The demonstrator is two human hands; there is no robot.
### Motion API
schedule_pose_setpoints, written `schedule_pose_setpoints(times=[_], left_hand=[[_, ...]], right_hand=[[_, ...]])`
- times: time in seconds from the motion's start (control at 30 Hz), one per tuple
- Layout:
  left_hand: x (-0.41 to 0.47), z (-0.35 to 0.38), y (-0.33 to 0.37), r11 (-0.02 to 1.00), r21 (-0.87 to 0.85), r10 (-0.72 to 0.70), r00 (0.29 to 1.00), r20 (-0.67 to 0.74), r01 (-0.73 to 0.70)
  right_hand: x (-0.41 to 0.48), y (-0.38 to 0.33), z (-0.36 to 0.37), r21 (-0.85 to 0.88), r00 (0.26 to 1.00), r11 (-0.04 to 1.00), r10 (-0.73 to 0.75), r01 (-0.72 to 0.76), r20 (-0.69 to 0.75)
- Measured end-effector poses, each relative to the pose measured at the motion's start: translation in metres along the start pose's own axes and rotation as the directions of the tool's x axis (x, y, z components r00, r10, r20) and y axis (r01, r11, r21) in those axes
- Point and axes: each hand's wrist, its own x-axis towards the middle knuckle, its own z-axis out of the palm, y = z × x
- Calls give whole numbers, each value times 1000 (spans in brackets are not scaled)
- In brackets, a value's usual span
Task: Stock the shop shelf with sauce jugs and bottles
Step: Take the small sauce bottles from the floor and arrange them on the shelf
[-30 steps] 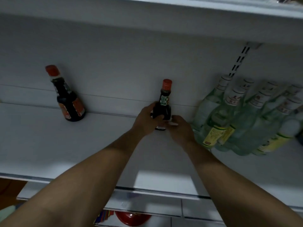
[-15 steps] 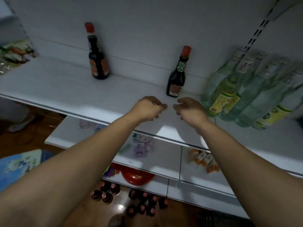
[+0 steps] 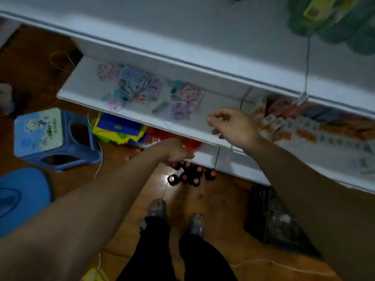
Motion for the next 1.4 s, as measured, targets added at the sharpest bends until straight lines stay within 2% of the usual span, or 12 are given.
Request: schedule_pose_setpoints(times=[0.17,0.33,0.47,0.6,0.67,0.87,1.07,1.23,1.4], left_hand=[[103,75,-59,992,120,-46,998,-35,50],[189,142,-126,980,125,-153,987,-42,157],[260,198,-180,969,160,-177,982,-67,186],[314,239,-217,958,219,-164,980,-109,185],[336,253,-230,959,219,-156,979,-128,181],[376,282,-256,977,185,-62,969,-241,108],[389,290,-266,988,141,-3,937,-351,56],[377,285,-275,988,155,68,937,-342,-15],[328,269,-262,993,99,98,929,-357,-67]], right_hand=[[30,109,74,-76,983,982,175,-171,50],[53,233,175,-153,945,941,316,-301,80],[69,324,246,-161,891,897,434,-412,134],[83,388,293,-177,888,885,450,-430,93],[91,410,310,-246,898,882,432,-403,81],[115,447,339,-344,914,856,405,-386,-20],[125,464,357,-327,941,885,336,-332,-45],[116,464,346,-362,939,867,328,-342,-103],[91,428,316,-337,959,898,266,-284,-101]])
